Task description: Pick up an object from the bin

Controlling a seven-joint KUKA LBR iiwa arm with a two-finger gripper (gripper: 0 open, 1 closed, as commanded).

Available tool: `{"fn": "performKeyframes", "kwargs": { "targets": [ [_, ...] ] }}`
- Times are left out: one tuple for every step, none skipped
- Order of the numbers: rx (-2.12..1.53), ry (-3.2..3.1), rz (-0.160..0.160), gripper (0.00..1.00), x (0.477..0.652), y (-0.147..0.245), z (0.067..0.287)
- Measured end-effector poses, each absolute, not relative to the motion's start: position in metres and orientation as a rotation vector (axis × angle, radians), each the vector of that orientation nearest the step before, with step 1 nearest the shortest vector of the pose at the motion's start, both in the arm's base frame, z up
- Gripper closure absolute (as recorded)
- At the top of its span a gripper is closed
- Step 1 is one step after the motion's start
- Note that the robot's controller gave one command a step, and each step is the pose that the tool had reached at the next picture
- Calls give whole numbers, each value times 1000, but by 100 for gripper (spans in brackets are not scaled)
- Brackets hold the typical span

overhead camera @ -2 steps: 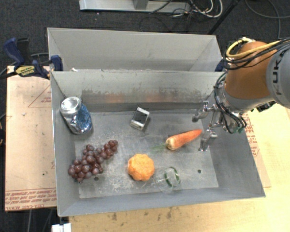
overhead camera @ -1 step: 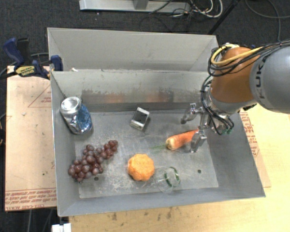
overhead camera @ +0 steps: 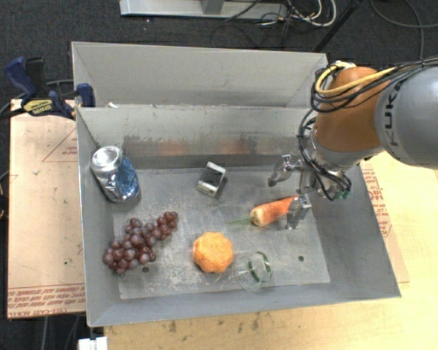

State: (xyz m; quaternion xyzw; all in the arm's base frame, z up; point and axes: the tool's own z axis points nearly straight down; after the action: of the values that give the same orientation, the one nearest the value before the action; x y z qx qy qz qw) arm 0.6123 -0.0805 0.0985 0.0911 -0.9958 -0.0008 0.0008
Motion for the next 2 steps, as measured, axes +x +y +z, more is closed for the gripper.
{"fn": "performKeyframes", "kwargs": {
  "targets": [
    [396, -3123, 1, 0, 615, -73, 110],
    [528, -3104, 0, 0, 619, -72, 73]
  ]
}}
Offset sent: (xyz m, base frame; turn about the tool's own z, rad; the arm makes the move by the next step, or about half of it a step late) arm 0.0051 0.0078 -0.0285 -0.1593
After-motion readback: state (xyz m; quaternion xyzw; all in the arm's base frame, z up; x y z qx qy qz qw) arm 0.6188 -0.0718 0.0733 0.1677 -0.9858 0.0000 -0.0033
